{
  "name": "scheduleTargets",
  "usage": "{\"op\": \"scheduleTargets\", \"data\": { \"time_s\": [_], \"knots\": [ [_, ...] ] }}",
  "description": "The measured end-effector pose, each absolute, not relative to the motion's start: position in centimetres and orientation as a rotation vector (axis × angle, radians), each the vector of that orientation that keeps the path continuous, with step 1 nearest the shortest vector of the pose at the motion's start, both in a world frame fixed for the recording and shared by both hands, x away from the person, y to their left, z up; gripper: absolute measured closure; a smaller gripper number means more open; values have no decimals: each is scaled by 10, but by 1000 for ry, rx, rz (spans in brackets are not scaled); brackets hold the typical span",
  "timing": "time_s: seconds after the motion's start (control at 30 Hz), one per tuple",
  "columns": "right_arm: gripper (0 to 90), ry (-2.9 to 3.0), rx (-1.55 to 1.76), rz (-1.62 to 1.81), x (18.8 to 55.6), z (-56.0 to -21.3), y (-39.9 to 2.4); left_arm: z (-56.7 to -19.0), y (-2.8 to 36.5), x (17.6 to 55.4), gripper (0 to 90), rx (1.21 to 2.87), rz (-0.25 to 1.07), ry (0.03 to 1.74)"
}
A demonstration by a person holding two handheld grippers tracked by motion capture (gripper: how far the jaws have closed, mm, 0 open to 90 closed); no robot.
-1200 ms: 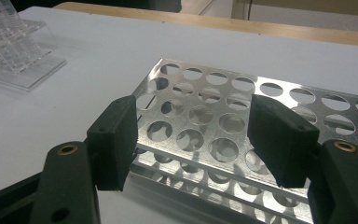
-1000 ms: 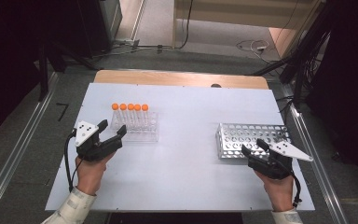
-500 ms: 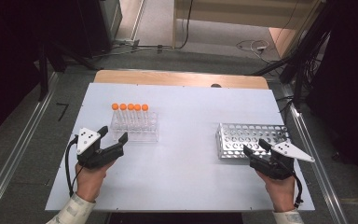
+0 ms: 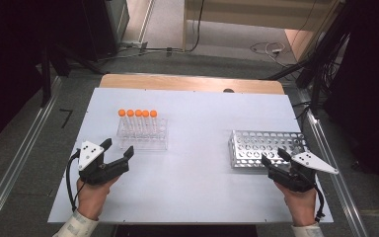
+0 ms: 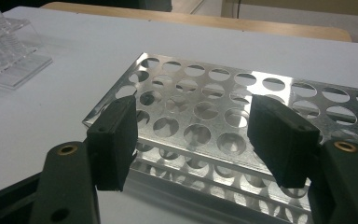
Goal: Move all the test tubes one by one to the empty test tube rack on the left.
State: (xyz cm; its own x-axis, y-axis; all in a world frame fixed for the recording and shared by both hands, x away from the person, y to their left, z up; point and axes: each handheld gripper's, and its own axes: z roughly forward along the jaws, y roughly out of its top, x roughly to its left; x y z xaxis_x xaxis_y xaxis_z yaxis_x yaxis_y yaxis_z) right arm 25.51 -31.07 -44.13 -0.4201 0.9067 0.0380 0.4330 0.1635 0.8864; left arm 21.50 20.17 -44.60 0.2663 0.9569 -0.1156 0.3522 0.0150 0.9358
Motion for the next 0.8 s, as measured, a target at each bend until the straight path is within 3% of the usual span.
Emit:
{"op": "scheduleTargets", "data": {
  "time_s": [0.8],
  "knots": [
    [314, 1868, 1321, 1162, 244, -445, -337, -458, 221, 208, 215, 1537, 771, 1321]
  ]
}}
